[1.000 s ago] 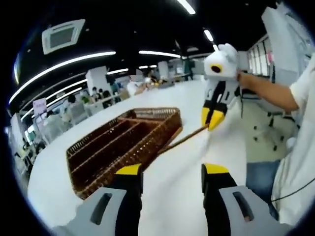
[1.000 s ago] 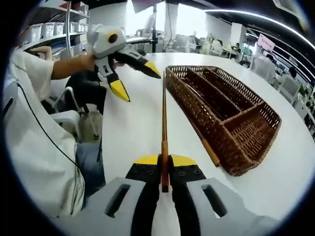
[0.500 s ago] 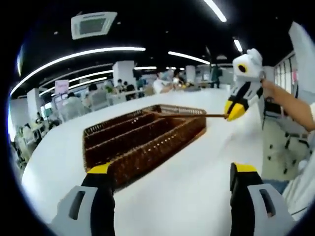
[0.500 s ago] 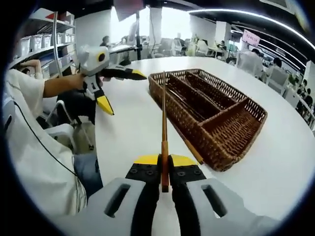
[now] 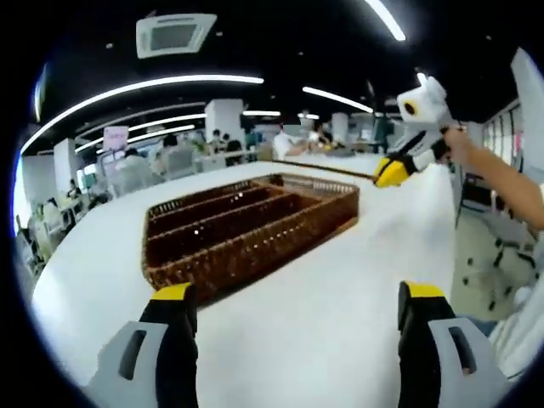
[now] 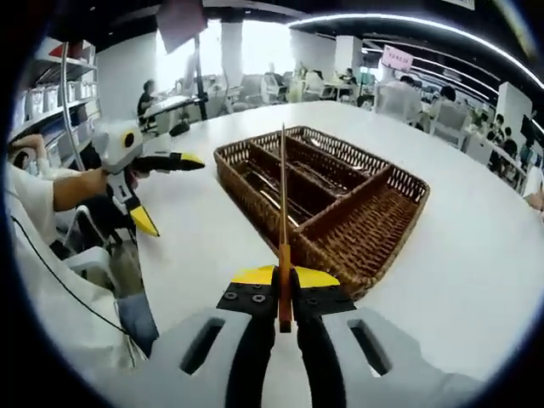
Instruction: Arrange the knives, forks, and spoons in their matching storage slots by inserting each utensil handle-first until every utensil is classified and aligned in the correct compartment
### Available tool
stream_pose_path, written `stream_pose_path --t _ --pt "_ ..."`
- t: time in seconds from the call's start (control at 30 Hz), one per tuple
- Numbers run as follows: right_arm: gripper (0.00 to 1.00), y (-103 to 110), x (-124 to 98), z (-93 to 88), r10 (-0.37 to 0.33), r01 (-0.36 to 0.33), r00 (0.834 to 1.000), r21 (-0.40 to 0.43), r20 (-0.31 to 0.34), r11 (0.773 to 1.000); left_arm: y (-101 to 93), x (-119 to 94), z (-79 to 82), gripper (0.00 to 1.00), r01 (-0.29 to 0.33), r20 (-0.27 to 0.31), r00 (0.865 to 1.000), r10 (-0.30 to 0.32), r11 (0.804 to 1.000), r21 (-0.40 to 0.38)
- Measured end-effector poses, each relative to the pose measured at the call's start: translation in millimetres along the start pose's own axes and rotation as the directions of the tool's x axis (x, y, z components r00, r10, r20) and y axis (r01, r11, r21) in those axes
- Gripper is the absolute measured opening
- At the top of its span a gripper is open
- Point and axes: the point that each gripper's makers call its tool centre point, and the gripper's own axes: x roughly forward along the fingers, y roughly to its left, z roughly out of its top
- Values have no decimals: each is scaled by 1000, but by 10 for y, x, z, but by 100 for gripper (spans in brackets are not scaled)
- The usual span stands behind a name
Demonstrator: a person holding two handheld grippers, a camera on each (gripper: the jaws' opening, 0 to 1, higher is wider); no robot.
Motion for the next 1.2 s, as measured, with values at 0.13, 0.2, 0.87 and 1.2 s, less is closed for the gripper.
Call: stream_pose_path --t 0.13,0.2,0.87,1.2 --pt "6 -130 0 115 -46 44 998 50 31 998 -10 0 -29 100 -16 -7 1000 16 999 35" --pt "6 -151 1 134 -53 52 998 53 21 997 -22 1 -54 100 -15 -11 1000 16 998 54" --pt "6 -610 192 341 -240 228 970 224 26 948 -85 -76 -79 99 20 8 1000 -20 1000 15" --pt "6 -770 370 185 -307 307 950 311 -51 899 -127 -143 -157 99 41 -8 999 -41 999 29"
